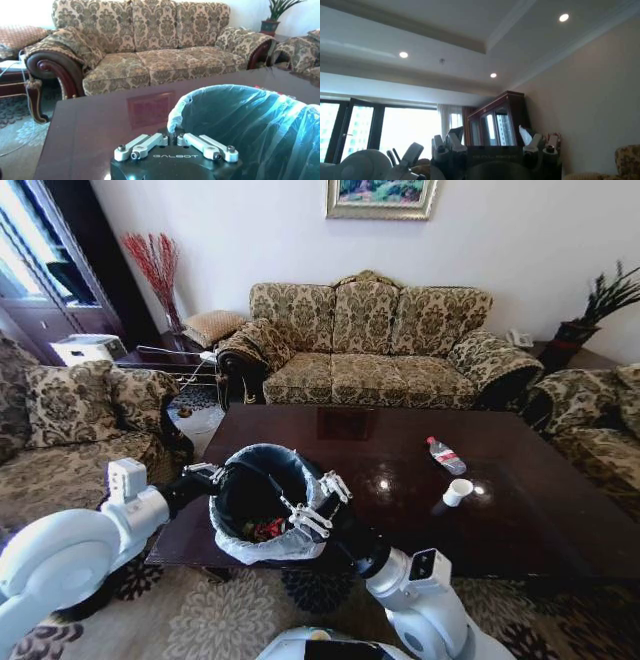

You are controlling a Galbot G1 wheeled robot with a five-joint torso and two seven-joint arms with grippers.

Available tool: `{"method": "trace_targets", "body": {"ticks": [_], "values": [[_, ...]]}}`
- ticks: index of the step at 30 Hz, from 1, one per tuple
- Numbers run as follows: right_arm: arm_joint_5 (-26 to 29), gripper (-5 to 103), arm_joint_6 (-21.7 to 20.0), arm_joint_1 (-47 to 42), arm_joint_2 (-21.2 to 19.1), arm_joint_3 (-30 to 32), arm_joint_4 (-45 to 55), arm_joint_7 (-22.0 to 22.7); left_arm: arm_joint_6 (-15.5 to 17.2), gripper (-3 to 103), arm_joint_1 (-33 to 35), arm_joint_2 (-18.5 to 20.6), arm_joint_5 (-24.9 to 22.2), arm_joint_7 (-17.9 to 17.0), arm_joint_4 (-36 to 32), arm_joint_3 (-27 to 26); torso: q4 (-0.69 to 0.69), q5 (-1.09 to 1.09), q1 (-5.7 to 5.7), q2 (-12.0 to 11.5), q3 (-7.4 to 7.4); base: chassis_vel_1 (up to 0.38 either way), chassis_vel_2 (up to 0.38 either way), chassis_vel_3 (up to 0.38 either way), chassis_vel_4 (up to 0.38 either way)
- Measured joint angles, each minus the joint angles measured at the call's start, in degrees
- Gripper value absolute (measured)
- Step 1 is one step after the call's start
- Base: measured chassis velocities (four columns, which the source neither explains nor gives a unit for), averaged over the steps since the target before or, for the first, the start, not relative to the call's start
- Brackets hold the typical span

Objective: Move to the front of the table and place the trash on the table into the trash bin.

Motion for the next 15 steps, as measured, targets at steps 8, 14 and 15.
{"method": "trace_targets", "body": {"ticks": [8, 14, 15], "values": [[1.7, 99, 1.1, -2.9, 2.1, 11.7, -3.2, 12.8, -1.3, 4, 0.2, -1.7, 1.6, 0.1, 0.5, -1.2, -0.03, 0.01, 0.0, 0.0, 0.0, 0.0, 0.0, 0.0, 0.0], [4.9, 100, 1.2, -5.8, 2.6, 22.8, -8.5, 17.6, -2.9, 4, 0.5, -3.7, 4.1, 0.2, 1.4, -0.2, 0.0, -0.01, 0.01, 0.0, 0.01, 0.0, 0.0, 0.0, 0.0], [4.9, 100, 1.2, -5.8, 2.6, 22.8, -8.5, 17.6, -2.9, 4, 0.5, -3.7, 4.1, 0.2, 1.4, -0.2, 0.0, -0.01, 0.01, 0.0, 0.01, 0.0, 0.0, 0.0, 0.0]]}}
